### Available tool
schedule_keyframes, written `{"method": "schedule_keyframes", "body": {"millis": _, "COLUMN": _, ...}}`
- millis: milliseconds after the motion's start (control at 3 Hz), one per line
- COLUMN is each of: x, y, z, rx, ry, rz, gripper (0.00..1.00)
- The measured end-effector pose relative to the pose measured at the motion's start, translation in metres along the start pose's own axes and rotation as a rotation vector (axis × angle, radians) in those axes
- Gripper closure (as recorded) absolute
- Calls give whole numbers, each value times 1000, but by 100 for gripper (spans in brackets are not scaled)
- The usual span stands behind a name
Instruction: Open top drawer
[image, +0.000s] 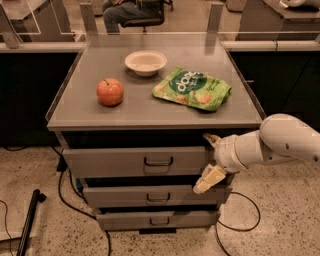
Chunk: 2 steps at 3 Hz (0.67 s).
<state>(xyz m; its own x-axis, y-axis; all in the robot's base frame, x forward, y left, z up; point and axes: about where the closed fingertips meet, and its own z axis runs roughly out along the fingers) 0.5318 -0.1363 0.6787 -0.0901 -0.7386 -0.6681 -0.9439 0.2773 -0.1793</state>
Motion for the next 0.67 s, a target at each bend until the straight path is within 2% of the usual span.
{"method": "schedule_keyframes", "body": {"millis": 333, "x": 14, "y": 7, "z": 13, "rx": -71, "ry": -23, "rz": 48, "gripper": 0}}
{"method": "schedule_keyframes", "body": {"millis": 667, "x": 14, "y": 7, "z": 13, "rx": -71, "ry": -23, "rz": 48, "gripper": 0}}
